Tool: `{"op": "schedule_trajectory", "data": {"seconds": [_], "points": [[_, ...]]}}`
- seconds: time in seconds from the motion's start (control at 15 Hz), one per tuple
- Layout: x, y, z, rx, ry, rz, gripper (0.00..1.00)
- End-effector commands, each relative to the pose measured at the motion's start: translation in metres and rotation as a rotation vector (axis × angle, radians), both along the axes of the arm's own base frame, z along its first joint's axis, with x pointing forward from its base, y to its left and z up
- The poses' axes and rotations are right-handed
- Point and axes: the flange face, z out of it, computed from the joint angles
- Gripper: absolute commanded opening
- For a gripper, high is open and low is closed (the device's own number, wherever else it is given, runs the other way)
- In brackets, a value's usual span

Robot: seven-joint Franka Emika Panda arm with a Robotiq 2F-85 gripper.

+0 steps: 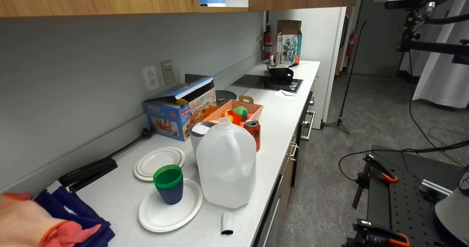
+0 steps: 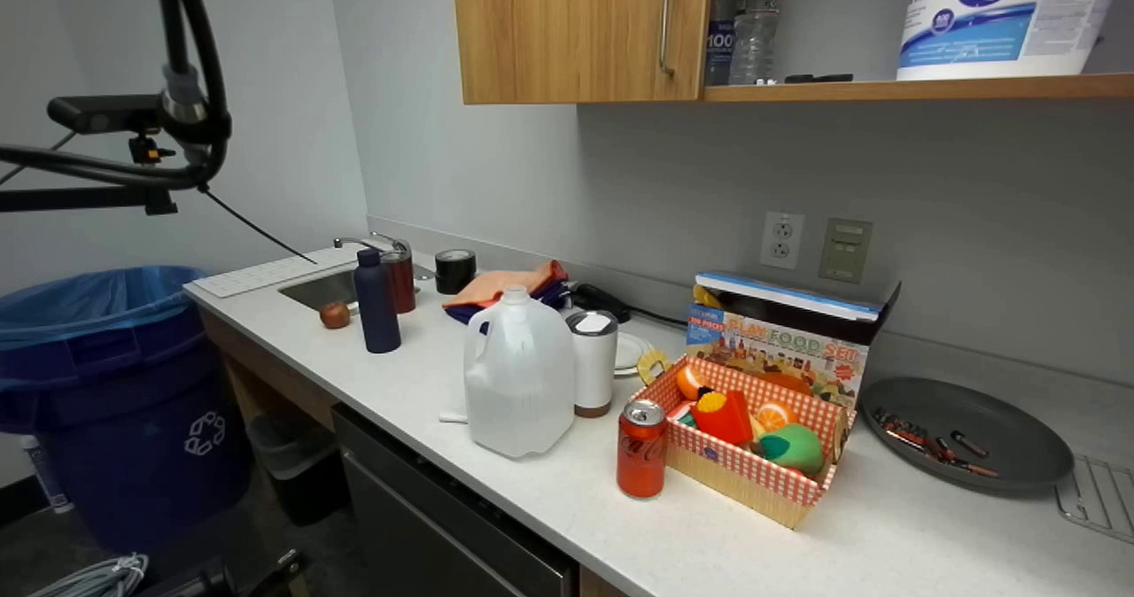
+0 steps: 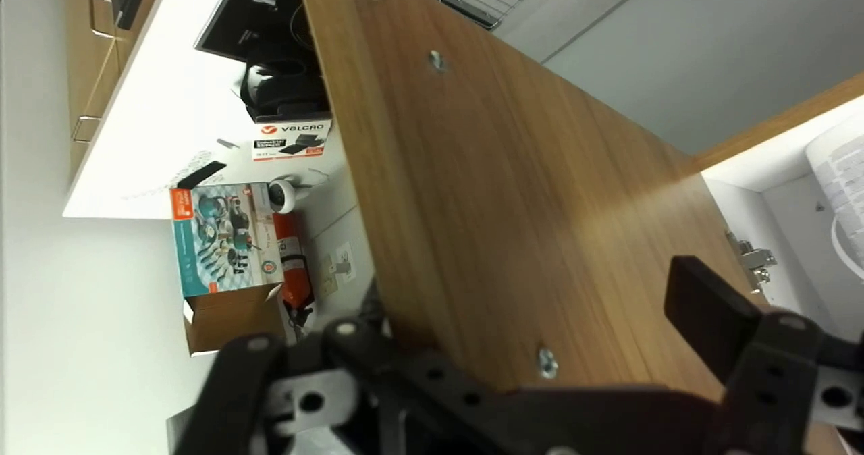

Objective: Close the overhead cabinet door

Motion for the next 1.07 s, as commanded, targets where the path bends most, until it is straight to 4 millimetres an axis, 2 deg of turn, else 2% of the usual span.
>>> {"op": "schedule_trajectory", "data": {"seconds": [0.0, 0.4, 1.0], "points": [[0.000, 0.011, 0.014, 0.057, 0.037, 0.077, 1.00], [-0.003, 0.028, 0.029, 0.113, 0.070, 0.150, 1.00], [-0.003, 0.058, 0.040, 0.119, 0.100, 0.268, 1.00]]}}
